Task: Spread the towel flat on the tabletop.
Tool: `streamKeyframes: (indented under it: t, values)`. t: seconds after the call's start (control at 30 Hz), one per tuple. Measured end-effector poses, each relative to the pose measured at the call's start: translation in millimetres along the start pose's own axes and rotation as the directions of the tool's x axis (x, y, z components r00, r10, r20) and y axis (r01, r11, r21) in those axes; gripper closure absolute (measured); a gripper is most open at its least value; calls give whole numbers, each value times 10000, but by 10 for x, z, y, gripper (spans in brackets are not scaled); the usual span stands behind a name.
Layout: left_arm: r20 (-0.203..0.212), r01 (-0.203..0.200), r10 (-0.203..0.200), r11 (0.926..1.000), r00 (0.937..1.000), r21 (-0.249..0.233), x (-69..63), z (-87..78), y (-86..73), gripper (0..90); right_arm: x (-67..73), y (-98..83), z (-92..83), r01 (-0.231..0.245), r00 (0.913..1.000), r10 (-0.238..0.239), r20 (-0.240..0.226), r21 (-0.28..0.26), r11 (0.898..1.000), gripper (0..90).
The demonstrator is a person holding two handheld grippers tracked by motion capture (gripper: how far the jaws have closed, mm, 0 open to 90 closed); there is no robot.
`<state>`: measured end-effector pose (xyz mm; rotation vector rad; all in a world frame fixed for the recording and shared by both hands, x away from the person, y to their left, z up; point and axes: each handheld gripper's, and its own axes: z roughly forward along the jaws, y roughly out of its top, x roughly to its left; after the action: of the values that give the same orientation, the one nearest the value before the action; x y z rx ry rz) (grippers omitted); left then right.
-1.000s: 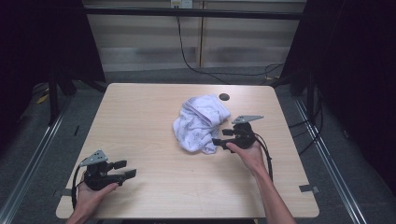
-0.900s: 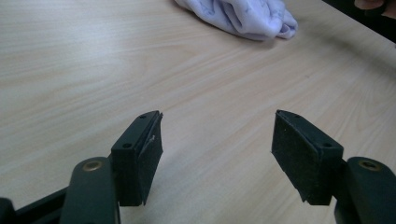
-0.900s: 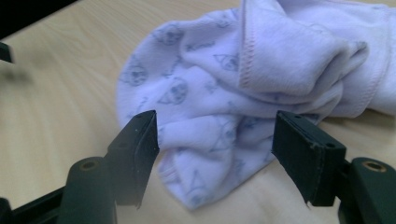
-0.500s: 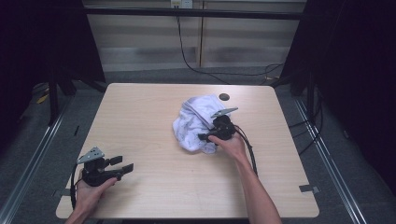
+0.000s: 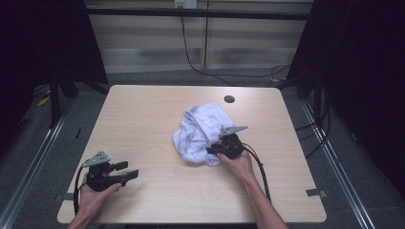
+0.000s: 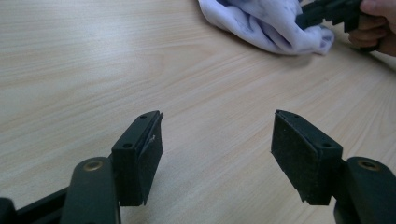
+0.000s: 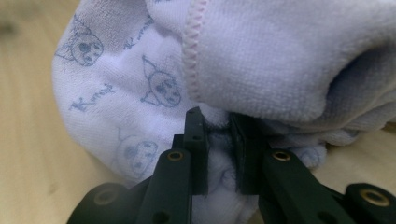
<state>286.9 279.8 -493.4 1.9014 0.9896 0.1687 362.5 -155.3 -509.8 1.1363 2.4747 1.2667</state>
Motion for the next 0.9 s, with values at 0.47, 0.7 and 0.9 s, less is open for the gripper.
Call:
streamKeyframes:
  t: [0.47,0.7,0.9]
  values:
    - [247,-45,44,10000,9997,17,-120,65,50,352,566,-337,-239,764,9915,-743,-1068,154,9970,790]
    - [429,-26,26,10000,9991,6,-191,99,74,366,928,-485,-462,1479,9746,-1397,-1749,346,9884,738]
    - [541,-274,258,9992,9982,292,-220,195,149,400,820,-497,-739,873,9841,-891,-1534,-182,9960,611]
